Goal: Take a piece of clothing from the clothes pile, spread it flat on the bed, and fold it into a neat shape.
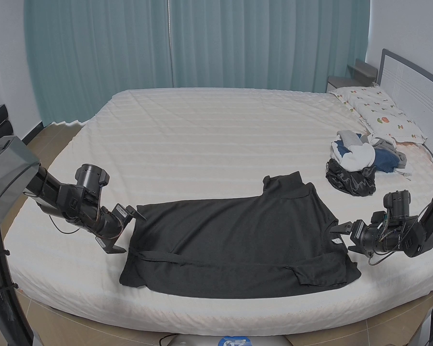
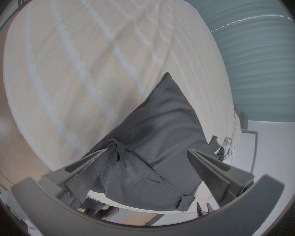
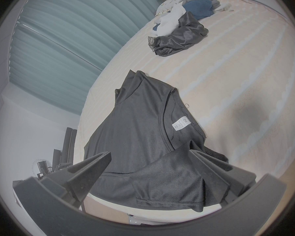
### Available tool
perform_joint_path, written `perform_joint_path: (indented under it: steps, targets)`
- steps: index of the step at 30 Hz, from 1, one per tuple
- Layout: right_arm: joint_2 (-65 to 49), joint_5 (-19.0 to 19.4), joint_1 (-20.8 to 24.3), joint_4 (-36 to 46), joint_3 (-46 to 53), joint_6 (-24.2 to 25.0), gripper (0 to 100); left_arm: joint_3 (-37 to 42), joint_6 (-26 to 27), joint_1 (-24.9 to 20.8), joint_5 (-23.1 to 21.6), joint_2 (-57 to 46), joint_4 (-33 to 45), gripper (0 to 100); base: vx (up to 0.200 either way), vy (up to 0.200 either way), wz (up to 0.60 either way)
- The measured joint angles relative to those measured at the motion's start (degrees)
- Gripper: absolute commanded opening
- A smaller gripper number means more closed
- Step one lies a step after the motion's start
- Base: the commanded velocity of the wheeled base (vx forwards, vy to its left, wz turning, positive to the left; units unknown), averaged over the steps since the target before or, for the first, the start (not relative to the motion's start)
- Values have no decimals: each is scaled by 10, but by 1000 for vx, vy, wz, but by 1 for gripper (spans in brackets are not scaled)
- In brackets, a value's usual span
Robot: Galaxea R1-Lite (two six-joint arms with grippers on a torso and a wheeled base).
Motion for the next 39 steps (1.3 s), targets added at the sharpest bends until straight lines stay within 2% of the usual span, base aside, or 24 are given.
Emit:
perform_joint_path:
  steps: [7, 13, 14, 24, 28, 33, 39]
  targets:
    - [0, 0, 0, 0, 7, -1, 100, 18, 27, -35, 50, 8, 2, 100, 0, 0, 0]
    - [-6, 0, 2, 0, 11, -1, 100, 24, 37, -45, 67, 19, -3, 100, 0, 0, 0]
    - [-7, 0, 2, 0, 12, -1, 100, 23, 38, -45, 67, 20, -4, 0, 0, 0, 0]
    - [-9, 0, 1, -1, 11, -3, 100, 15, 34, -49, 102, 34, -6, 0, 0, 0, 0]
    - [-9, 0, 1, -1, 11, -4, 100, 8, 25, -42, 105, 36, -6, 0, 0, 0, 0]
    - [-8, 0, 1, -1, 11, -4, 100, -13, -10, -25, 104, 41, -12, 0, 0, 0, 0]
    - [-7, 0, 1, -1, 12, -4, 100, -31, -15, -18, 105, 54, -10, 0, 0, 0, 0]
